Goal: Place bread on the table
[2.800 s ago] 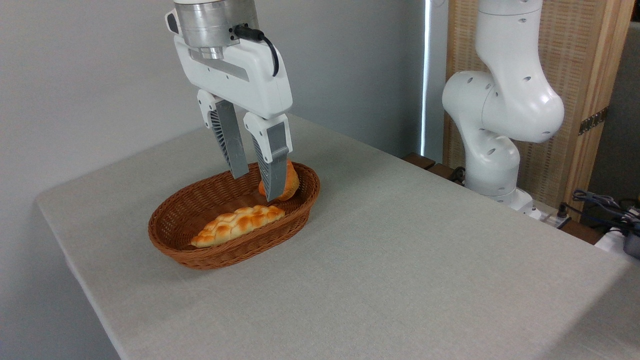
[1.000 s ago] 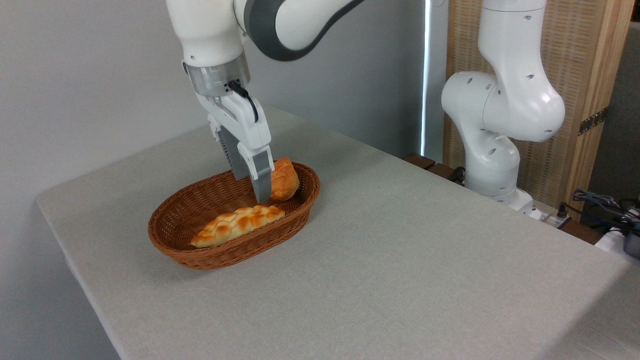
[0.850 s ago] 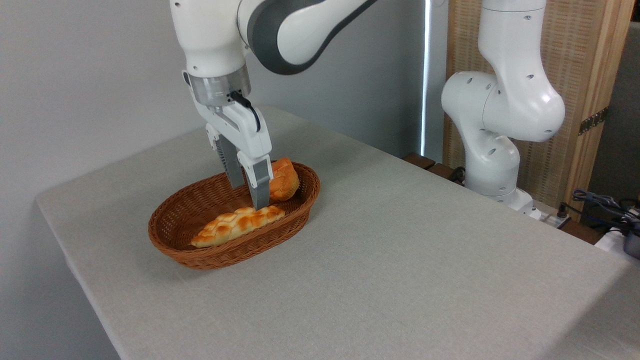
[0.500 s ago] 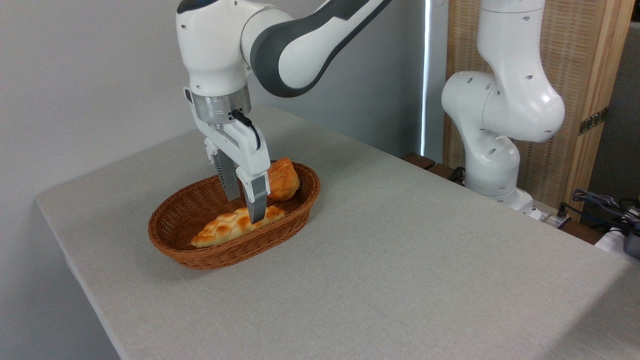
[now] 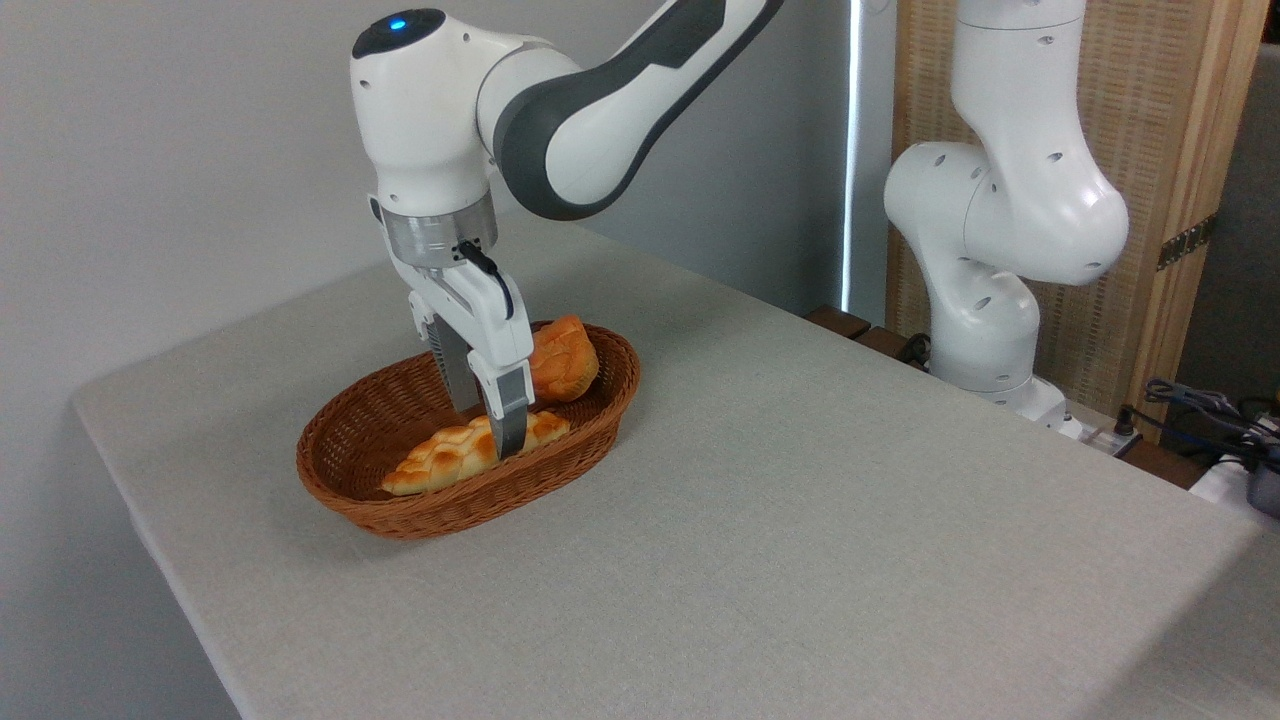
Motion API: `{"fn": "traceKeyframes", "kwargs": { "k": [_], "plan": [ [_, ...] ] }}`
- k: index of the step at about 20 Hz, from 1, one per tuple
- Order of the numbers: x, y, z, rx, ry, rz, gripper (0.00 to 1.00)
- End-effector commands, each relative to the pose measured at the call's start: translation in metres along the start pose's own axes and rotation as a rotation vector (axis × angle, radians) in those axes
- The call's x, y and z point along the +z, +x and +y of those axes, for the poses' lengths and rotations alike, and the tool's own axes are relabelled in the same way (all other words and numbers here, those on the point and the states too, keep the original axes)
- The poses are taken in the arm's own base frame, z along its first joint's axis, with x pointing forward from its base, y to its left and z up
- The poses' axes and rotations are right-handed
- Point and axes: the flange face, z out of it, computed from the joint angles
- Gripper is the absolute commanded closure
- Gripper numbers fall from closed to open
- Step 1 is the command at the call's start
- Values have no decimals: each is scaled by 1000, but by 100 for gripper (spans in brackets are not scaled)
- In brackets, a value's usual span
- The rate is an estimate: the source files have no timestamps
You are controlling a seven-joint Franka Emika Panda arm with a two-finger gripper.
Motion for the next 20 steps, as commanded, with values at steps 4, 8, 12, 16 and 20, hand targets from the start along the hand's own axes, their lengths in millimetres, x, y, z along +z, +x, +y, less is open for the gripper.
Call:
{"fn": "traceKeyframes", "kwargs": {
  "k": [4,8,12,16,20],
  "plan": [
    [4,-2,0,44,61,-25,0],
    [11,3,9,72,65,-43,0],
    [13,3,9,66,61,-44,0],
    [19,3,9,67,53,-54,0],
    [22,3,11,68,49,-58,9]
  ]
}}
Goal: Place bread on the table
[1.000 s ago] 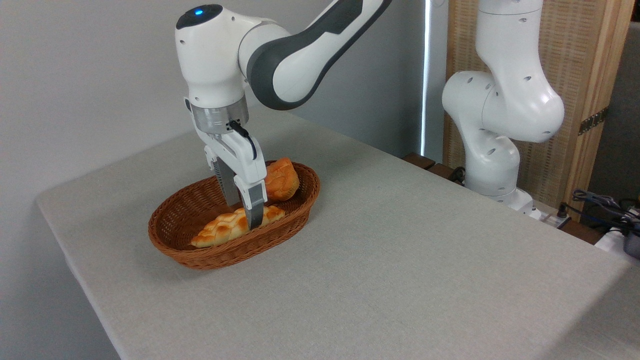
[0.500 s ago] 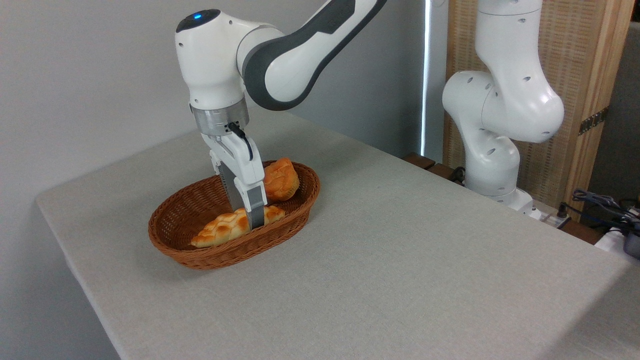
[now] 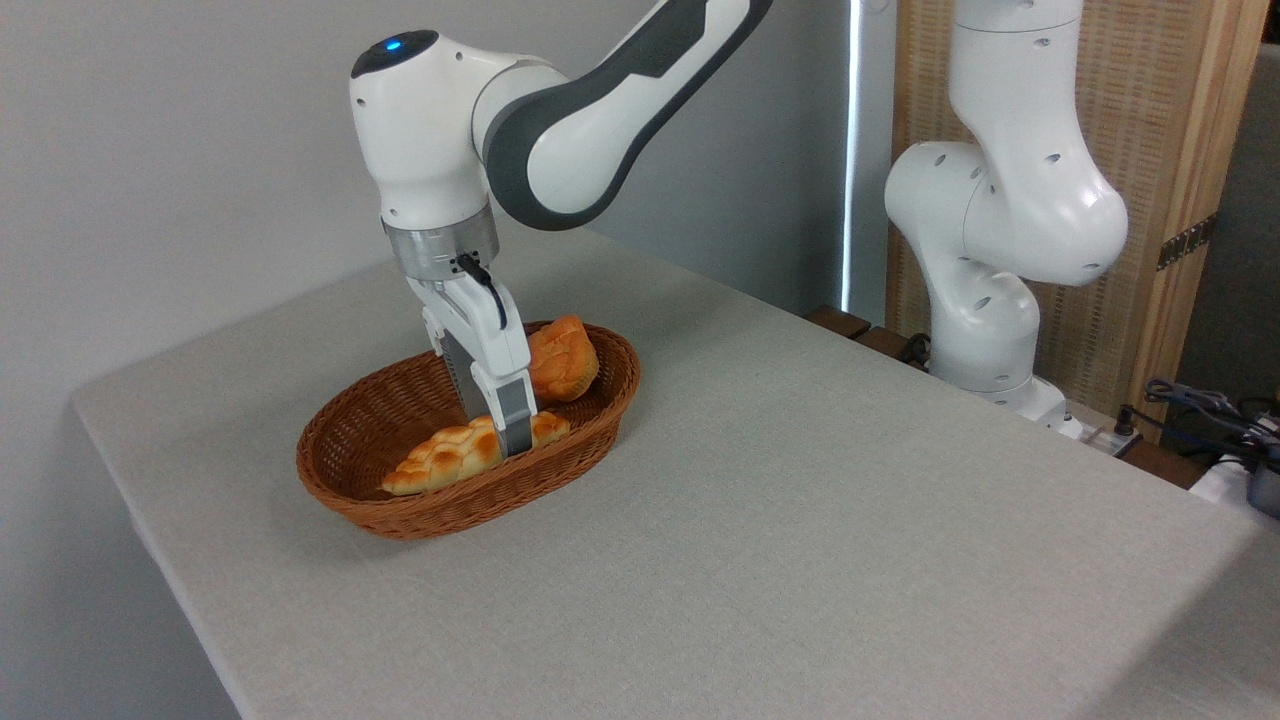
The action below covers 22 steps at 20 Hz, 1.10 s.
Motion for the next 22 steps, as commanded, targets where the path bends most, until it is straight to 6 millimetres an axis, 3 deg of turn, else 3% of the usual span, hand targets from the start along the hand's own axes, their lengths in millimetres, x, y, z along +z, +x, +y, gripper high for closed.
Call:
{"fn": "traceKeyframes", "kwargs": {
  "k": [1,2,5,22],
  "plan": [
    [5,-1,2,1,13,1,14],
    [7,-2,3,5,11,-3,26],
    [8,-2,3,4,8,-5,43],
    [8,-3,3,1,3,-5,44]
  ]
}}
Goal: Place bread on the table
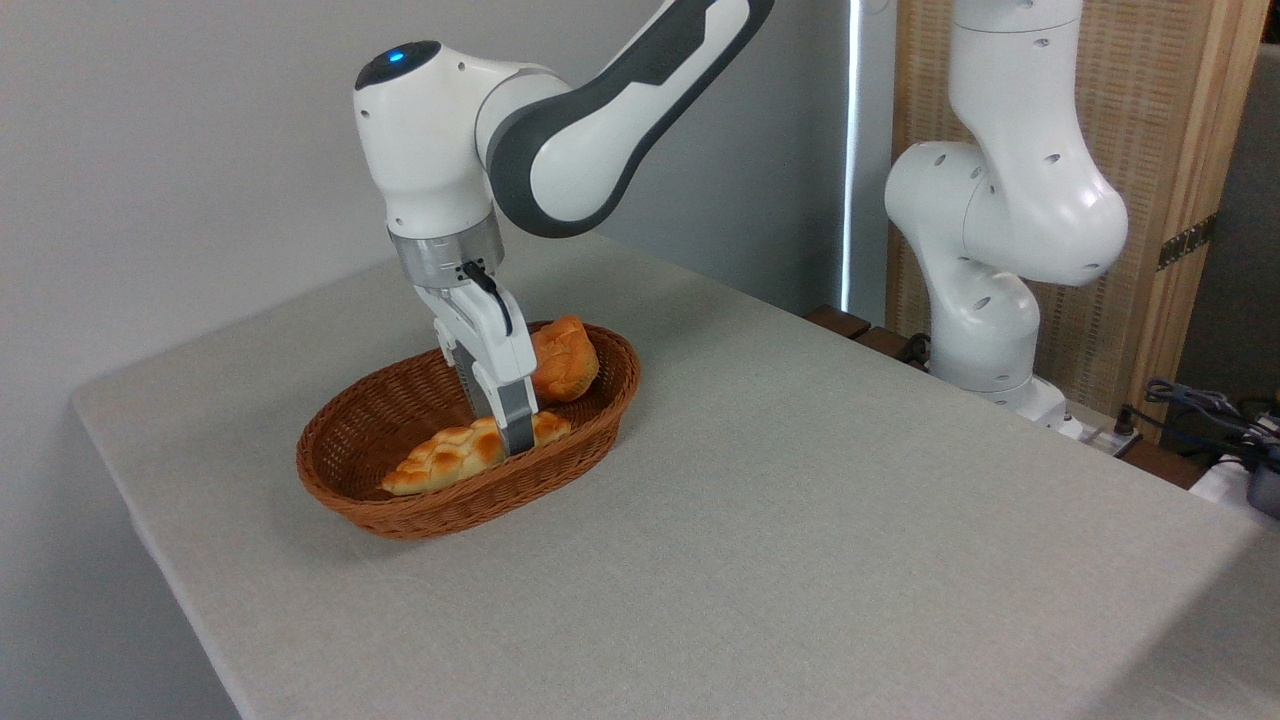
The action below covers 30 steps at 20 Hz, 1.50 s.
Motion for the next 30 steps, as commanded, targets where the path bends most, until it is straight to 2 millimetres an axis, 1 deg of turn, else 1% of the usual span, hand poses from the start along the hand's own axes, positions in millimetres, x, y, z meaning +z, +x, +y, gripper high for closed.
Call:
{"fn": "traceKeyframes", "kwargs": {
  "k": [1,6,9,11,12,14,15,17,19,20,22,25,27,30],
  "plan": [
    [1,-1,1,-1,11,8,44],
    [-2,-1,-1,-5,13,12,44],
    [-8,1,-3,-16,14,21,46],
    [-19,3,-5,-18,10,20,46],
    [-30,5,-9,-20,2,11,46],
    [-45,9,-17,-21,-17,-6,47],
    [-50,10,-22,-30,-22,-6,47],
    [-61,14,-27,-46,-39,22,47],
    [-70,11,-35,-66,-47,38,47],
    [-76,9,-39,-73,-56,37,47],
    [-92,0,-52,-94,-62,36,47],
    [-106,-16,-68,-100,-64,21,47],
    [-111,-31,-80,-121,-44,2,47],
    [-117,-66,-116,-172,16,-33,47]
  ]
}}
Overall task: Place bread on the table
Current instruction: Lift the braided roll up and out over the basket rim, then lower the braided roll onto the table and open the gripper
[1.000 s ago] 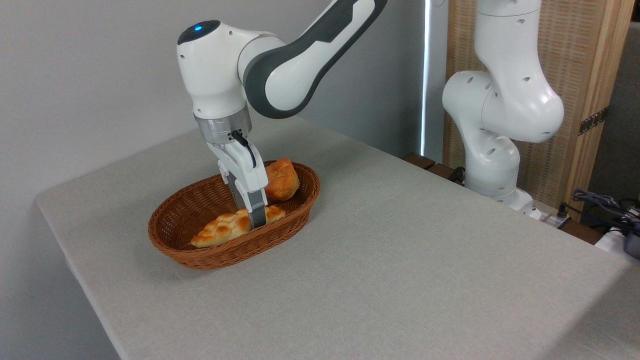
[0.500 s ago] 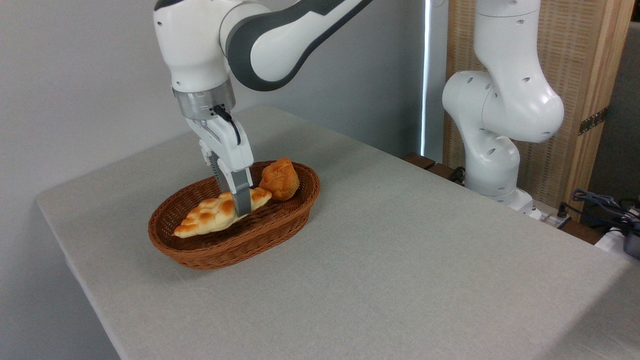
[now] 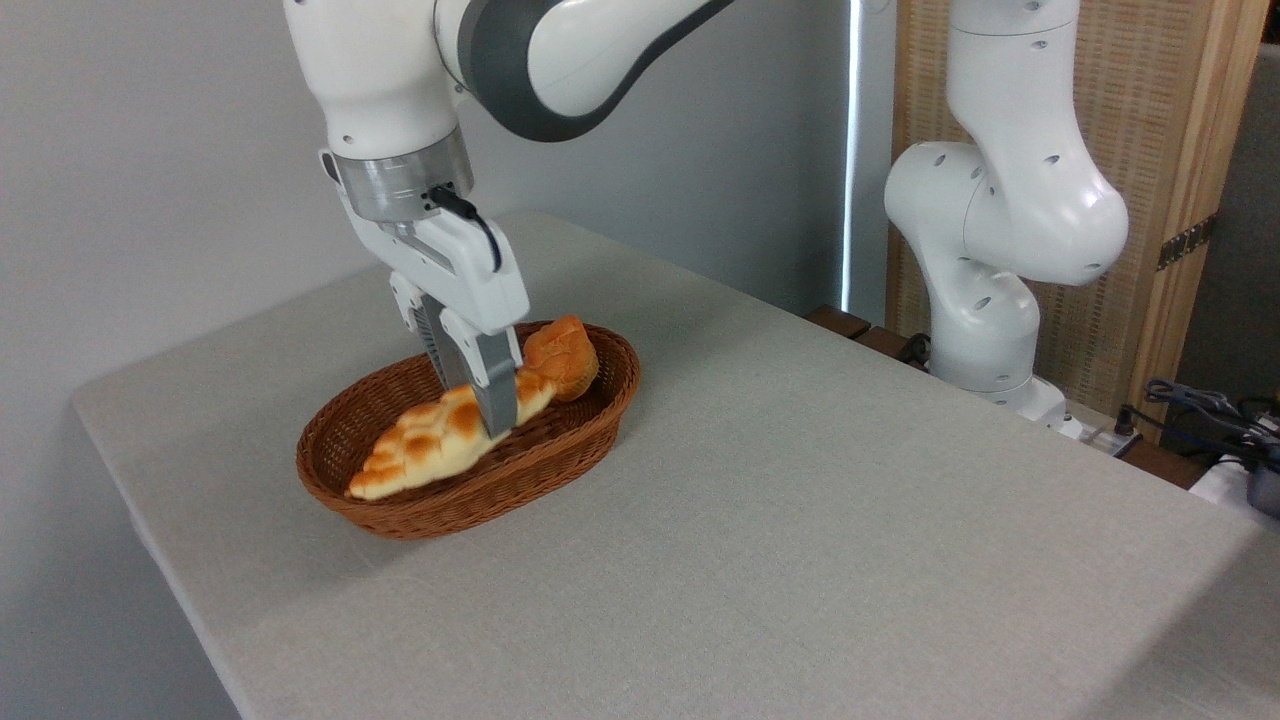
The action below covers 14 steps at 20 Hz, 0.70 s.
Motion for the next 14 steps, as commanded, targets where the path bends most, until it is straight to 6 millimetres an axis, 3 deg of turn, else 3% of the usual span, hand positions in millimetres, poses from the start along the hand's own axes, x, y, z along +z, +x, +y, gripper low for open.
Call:
{"fn": "traceKeyframes", "kwargs": {
  "k": [1,4,6,7,9,10,14],
  "plan": [
    [-8,-32,-42,-35,39,-34,47],
    [26,-35,-69,-43,34,-75,43],
    [41,-34,-74,-39,42,-113,36],
    [42,-34,-75,-40,42,-115,30],
    [43,-35,-77,-40,46,-118,8],
    [42,-36,-78,-38,53,-122,3],
    [42,-39,-82,-25,87,-154,0]
  ]
}}
